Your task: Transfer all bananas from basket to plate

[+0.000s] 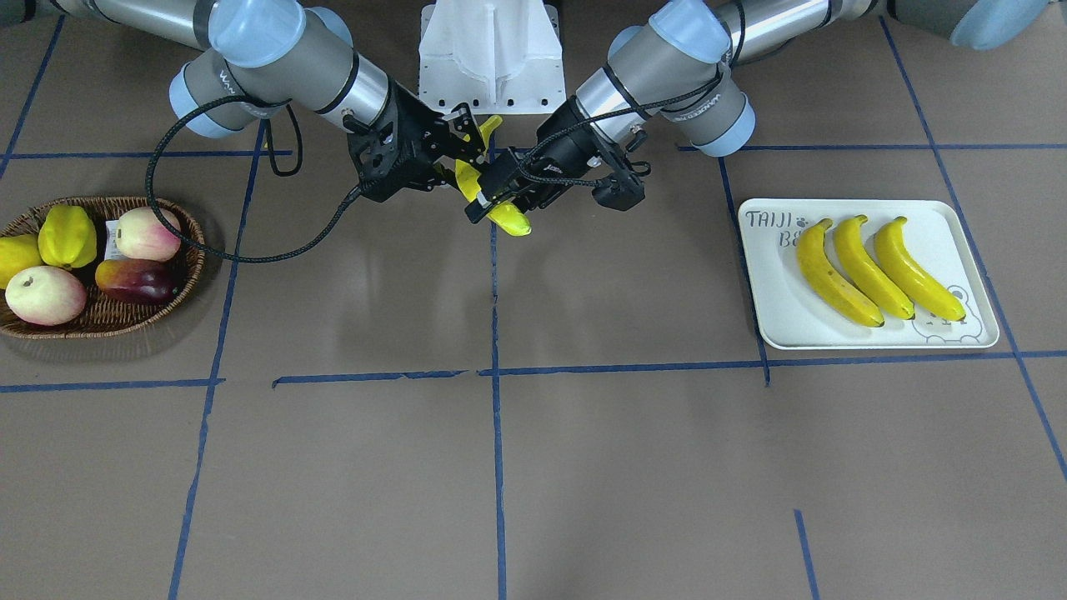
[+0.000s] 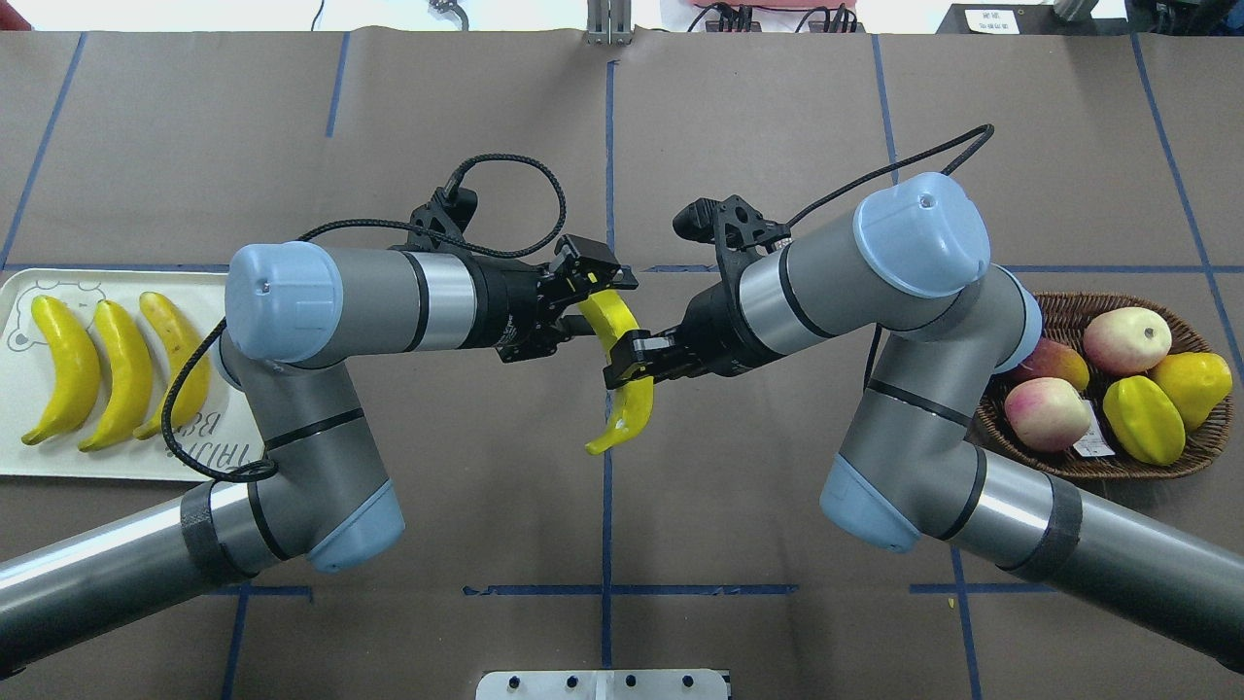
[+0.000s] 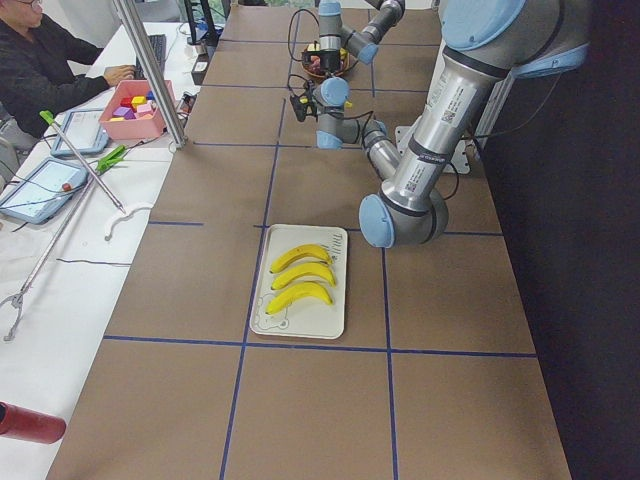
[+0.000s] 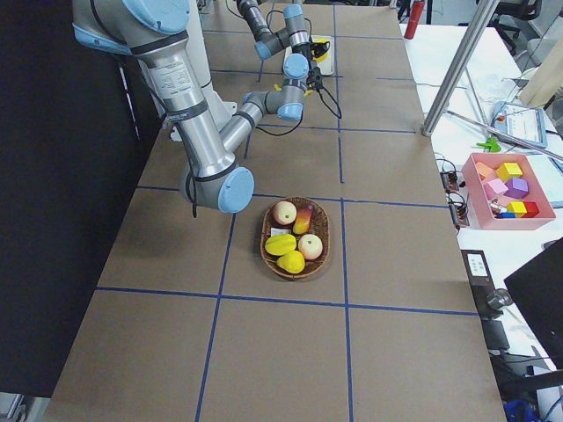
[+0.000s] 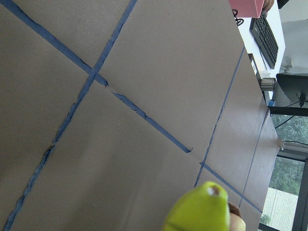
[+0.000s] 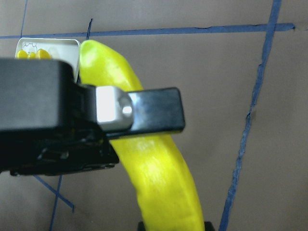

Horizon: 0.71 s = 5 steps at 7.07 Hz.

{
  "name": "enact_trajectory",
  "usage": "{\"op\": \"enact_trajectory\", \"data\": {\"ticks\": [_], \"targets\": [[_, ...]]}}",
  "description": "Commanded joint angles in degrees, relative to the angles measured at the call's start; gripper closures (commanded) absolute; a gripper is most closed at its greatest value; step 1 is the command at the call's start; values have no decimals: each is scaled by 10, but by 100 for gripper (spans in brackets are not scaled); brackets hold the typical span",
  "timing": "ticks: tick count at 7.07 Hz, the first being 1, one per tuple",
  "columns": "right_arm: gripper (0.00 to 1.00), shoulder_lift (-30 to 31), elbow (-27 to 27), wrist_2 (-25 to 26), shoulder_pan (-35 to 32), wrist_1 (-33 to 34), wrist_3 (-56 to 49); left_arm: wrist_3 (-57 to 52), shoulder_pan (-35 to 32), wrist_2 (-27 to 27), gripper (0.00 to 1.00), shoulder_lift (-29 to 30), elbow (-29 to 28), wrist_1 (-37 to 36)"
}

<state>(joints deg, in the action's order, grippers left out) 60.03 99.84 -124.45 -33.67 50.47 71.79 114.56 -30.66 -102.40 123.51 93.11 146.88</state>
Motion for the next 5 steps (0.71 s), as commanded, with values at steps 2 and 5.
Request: {"op": "enact_trajectory", "data": {"ticks": [2, 5], "targets": [[1, 0, -3, 0, 0, 2, -1, 3, 2, -1, 100, 0, 1, -1], [0, 1, 1, 0, -2, 0, 6, 1, -1, -1, 100, -1, 1, -4]]}}
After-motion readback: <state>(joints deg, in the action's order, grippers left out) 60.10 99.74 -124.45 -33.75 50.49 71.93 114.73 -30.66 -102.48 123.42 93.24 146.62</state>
